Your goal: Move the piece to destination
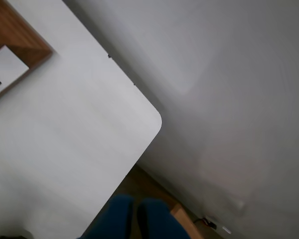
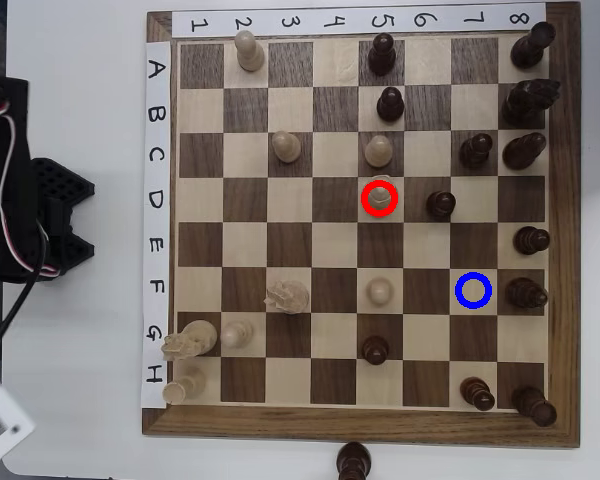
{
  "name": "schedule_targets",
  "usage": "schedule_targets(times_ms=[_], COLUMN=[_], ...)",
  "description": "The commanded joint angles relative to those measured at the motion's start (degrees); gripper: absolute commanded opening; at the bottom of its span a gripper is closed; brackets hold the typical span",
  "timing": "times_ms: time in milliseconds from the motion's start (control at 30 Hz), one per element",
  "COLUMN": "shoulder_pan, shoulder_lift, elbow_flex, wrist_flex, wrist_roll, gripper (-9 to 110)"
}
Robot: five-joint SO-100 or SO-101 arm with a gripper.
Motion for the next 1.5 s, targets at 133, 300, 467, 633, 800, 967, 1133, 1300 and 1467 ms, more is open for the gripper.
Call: schedule_targets(times_ms=[133, 300, 467, 633, 800, 967, 1133, 1300, 1467], shoulder_pan=[-12.83, -20.39, -28.56, -35.51, -44.47, -54.23, -66.53, -78.49, -87.19], shoulder_lift=[-16.61, -22.06, -29.62, -32.70, -33.66, -35.07, -37.53, -43.07, -49.48], elbow_flex=[-38.06, -48.34, -60.82, -64.95, -65.65, -65.21, -63.72, -66.09, -69.08], wrist_flex=[8.26, 10.90, 15.47, 15.56, 15.56, 15.64, 15.64, 15.38, 15.56], wrist_roll=[25.14, 32.34, 37.00, 39.29, 47.29, 49.04, 55.02, 66.62, 68.47], gripper=[3, 2, 3, 0, 0, 0, 0, 0, 0])
